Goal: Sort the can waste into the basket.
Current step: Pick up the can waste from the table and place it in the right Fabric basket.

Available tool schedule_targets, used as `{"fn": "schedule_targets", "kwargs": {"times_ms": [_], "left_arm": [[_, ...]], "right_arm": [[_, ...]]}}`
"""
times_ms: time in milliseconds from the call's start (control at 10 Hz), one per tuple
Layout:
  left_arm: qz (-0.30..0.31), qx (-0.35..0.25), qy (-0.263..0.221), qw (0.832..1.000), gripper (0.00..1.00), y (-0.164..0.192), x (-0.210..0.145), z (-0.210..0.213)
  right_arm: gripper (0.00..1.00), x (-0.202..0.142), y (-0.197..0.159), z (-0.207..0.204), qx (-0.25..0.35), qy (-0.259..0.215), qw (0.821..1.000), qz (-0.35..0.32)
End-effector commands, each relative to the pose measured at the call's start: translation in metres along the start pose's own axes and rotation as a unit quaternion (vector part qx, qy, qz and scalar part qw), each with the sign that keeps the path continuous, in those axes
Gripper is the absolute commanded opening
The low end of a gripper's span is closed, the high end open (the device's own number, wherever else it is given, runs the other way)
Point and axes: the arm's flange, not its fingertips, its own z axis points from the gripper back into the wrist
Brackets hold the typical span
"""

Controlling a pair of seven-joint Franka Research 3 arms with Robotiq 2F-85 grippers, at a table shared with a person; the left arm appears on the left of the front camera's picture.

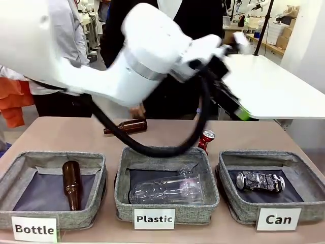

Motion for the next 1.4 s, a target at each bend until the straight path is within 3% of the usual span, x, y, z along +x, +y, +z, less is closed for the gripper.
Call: {"fn": "schedule_targets", "kwargs": {"times_ms": [0,200,300,400,600,700,900,1100,1200,1300], "left_arm": [[0.106,0.037,-0.018,0.993,1.00,-0.026,-0.063,0.103],[0.191,0.086,-0.063,0.976,1.00,-0.031,-0.121,0.191],[0.237,0.117,-0.081,0.961,1.00,-0.034,-0.147,0.233],[0.304,0.105,-0.105,0.941,1.00,-0.032,-0.179,0.268],[0.423,0.089,-0.147,0.890,1.00,-0.041,-0.243,0.309],[0.478,0.095,-0.171,0.857,1.00,-0.037,-0.280,0.320],[0.548,0.057,-0.208,0.808,1.00,-0.045,-0.354,0.334],[0.550,-0.004,-0.247,0.798,1.00,-0.047,-0.396,0.333],[0.528,-0.033,-0.255,0.809,1.00,-0.042,-0.409,0.325],[0.500,-0.008,-0.246,0.830,1.00,-0.037,-0.412,0.318]], "right_arm": [[1.00,-0.014,0.046,-0.067,0.019,0.023,0.999,0.028],[1.00,-0.011,0.075,-0.118,0.055,0.083,0.994,0.037],[1.00,-0.010,0.091,-0.145,0.080,0.119,0.989,0.028],[1.00,-0.011,0.101,-0.171,0.106,0.162,0.981,0.004],[1.00,-0.014,0.107,-0.208,0.147,0.219,0.964,-0.041],[1.00,-0.012,0.102,-0.221,0.153,0.228,0.960,-0.054],[1.00,-0.009,0.091,-0.230,0.186,0.212,0.956,-0.077],[1.00,0.007,0.080,-0.222,0.197,0.145,0.964,-0.102],[1.00,0.015,0.071,-0.216,0.153,0.079,0.980,-0.100],[1.00,0.021,0.078,-0.230,0.187,0.197,0.958,-0.089]]}}
